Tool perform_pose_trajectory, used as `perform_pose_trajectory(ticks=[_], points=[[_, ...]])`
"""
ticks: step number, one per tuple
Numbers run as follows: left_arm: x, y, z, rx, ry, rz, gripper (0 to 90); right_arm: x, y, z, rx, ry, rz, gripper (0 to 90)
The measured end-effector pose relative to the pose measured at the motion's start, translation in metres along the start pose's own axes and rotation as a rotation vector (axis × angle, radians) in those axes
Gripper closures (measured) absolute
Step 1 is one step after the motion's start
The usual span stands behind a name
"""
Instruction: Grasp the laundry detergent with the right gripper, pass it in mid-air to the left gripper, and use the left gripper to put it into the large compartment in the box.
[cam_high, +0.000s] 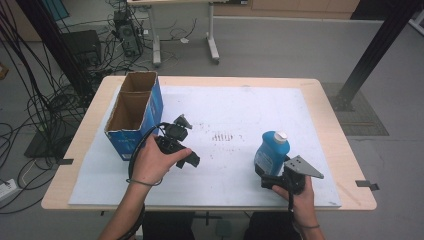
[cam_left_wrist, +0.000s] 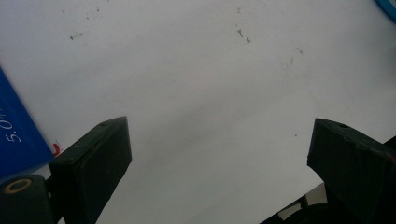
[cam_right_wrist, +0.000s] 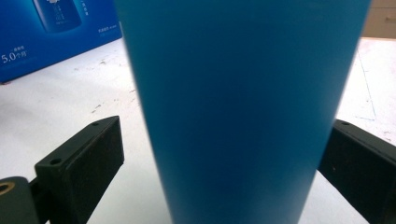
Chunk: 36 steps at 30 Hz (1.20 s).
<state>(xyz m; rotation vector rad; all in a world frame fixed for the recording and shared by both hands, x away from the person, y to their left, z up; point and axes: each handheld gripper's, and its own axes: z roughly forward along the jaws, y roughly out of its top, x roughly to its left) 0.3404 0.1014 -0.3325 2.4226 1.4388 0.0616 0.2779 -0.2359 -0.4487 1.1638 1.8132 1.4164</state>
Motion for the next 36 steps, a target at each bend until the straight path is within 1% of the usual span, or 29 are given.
perform_pose_trajectory(ticks=[5,11,20,34,36], points=[[-0.0009,-0.0009,0.0019,0.005,-0.009,0.001,6.6,-0.0010,0.0000,0.0042,-0.016,-0.005,0.003,3.5],[-0.0021,0.0007,0.0025,0.008,-0.007,0.006,6.7,-0.0015,0.0008,0.0062,-0.028,-0.016,0.005,3.7],[-0.0041,0.0030,0.0010,0.008,-0.004,0.012,6.6,-0.0030,0.0016,0.0044,-0.038,-0.015,0.012,4.0],[-0.0045,0.0033,0.0010,0.010,-0.001,0.010,6.7,-0.0024,0.0012,0.0025,-0.051,-0.014,0.018,4.3],[-0.0044,0.0032,0.0006,0.008,-0.008,0.012,6.7,-0.0025,0.0013,0.0023,-0.051,-0.018,0.018,4.3]])
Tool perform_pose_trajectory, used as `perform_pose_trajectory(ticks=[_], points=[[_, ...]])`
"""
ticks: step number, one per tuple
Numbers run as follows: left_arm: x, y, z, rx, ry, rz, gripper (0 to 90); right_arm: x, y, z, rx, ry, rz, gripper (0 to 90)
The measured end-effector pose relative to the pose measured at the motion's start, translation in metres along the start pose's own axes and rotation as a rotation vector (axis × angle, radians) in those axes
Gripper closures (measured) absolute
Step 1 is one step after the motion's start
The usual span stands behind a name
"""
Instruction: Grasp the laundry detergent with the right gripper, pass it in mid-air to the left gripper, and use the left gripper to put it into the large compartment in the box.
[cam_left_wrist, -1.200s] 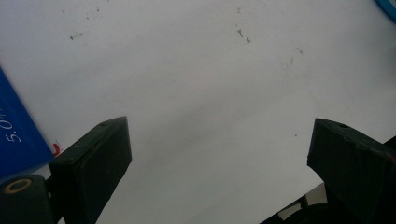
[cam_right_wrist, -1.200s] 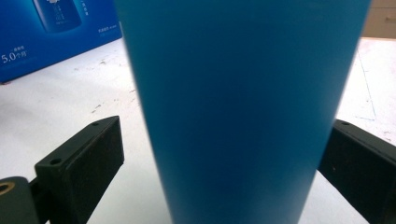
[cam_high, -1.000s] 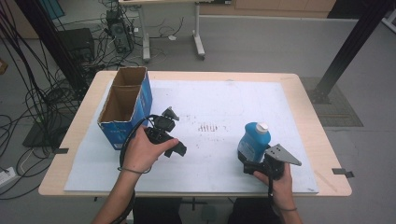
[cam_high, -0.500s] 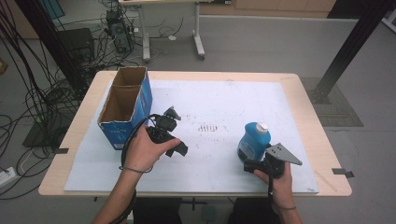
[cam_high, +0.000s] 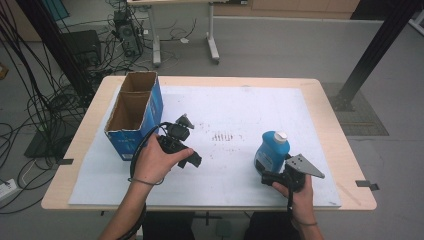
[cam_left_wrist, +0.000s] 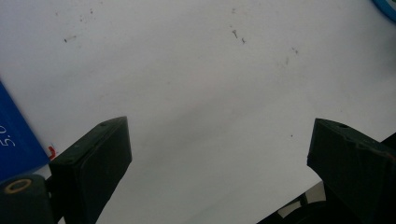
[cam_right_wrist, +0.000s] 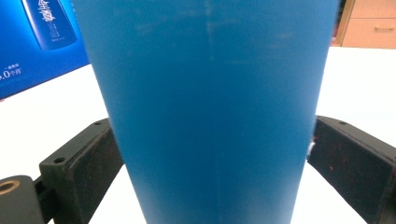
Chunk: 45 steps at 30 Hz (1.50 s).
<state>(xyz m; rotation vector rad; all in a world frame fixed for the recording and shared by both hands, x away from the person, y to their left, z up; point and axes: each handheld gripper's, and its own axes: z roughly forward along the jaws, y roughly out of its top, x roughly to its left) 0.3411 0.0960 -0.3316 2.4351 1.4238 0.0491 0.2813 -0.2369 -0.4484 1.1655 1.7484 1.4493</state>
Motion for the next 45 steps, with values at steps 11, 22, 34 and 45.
perform_pose_trajectory(ticks=[11,22,34,45], points=[[-0.0010,0.0006,-0.0003,0.005,0.003,-0.003,6.7,-0.0003,0.0001,-0.0012,-0.008,0.002,0.004,4.4],[-0.0017,0.0011,-0.0004,0.007,0.008,0.000,6.7,-0.0017,0.0009,-0.0026,-0.014,0.008,0.017,4.4],[-0.0018,0.0013,-0.0004,0.006,0.001,-0.001,6.7,-0.0004,0.0006,-0.0022,-0.014,0.012,0.013,4.5],[-0.0012,0.0011,-0.0009,0.004,0.001,-0.003,6.7,0.0007,0.0002,-0.0010,-0.014,0.013,0.015,4.4]])
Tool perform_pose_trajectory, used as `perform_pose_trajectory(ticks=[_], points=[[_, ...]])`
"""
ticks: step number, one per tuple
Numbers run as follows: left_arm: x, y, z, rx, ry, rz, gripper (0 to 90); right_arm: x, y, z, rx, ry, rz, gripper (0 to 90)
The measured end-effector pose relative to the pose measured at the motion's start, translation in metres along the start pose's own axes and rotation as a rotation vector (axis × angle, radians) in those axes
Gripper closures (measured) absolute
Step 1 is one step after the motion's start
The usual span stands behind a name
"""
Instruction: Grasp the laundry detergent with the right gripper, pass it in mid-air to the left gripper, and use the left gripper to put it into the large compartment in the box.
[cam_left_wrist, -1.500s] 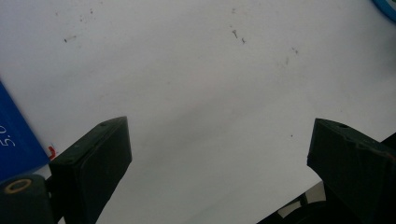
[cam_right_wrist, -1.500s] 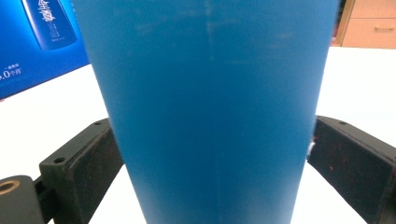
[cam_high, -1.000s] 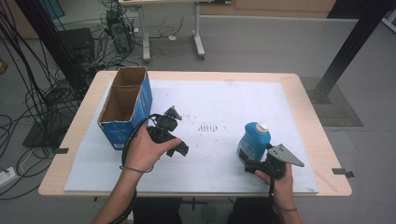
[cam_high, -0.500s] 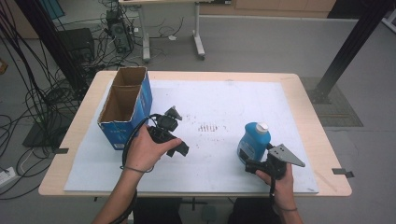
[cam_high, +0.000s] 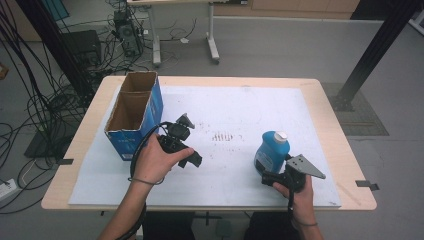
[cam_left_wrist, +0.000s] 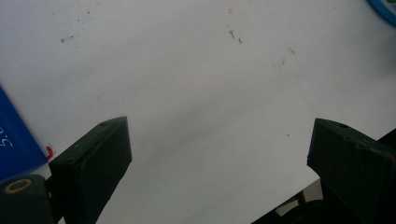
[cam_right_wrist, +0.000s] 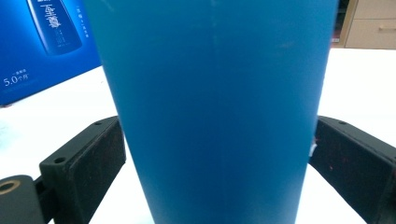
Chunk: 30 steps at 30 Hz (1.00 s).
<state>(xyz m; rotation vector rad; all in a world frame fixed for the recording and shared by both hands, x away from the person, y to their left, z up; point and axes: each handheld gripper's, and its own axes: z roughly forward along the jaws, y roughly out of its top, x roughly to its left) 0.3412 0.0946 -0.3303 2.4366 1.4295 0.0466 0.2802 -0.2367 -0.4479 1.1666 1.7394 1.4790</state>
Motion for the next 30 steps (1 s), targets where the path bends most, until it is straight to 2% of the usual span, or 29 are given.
perform_pose_trajectory(ticks=[24,30], points=[[-0.0010,-0.0002,0.0001,-0.002,-0.006,0.003,6.7,0.0004,0.0006,0.0026,-0.010,0.004,0.012,2.7],[-0.0009,0.0002,-0.0012,-0.005,-0.005,0.002,6.8,0.0006,0.0010,0.0021,-0.019,-0.007,0.009,10.4]])
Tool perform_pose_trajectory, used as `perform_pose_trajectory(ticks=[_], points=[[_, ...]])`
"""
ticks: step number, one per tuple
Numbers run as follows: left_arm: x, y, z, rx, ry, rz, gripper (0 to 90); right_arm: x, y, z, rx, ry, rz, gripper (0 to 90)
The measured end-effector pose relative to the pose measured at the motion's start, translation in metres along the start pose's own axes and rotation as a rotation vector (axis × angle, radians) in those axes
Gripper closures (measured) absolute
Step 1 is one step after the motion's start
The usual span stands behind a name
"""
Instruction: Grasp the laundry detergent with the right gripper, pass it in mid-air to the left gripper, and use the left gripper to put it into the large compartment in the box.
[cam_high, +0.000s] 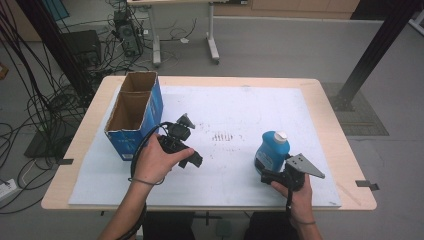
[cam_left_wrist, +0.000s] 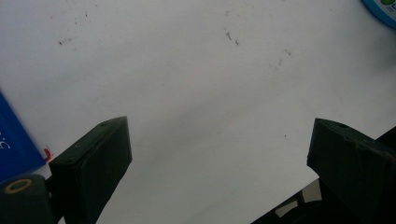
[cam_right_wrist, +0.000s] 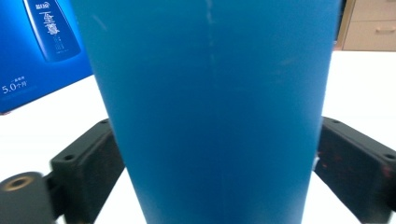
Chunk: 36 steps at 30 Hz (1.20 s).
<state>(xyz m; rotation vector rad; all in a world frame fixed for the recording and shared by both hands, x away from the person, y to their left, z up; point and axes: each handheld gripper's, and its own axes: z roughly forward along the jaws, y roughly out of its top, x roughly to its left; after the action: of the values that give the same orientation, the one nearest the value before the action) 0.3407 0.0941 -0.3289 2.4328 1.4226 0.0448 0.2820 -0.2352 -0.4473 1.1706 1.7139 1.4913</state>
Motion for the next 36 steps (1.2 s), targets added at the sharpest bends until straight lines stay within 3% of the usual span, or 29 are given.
perform_pose_trajectory(ticks=[27,36], points=[[0.0002,-0.0008,-0.0008,-0.006,-0.002,0.000,6.8,0.0048,0.0009,-0.0023,-0.013,-0.026,-0.053,41.0],[-0.0013,-0.0004,-0.0015,-0.010,-0.003,0.000,6.8,0.0052,0.0007,-0.0027,-0.014,-0.030,-0.070,42.2]])
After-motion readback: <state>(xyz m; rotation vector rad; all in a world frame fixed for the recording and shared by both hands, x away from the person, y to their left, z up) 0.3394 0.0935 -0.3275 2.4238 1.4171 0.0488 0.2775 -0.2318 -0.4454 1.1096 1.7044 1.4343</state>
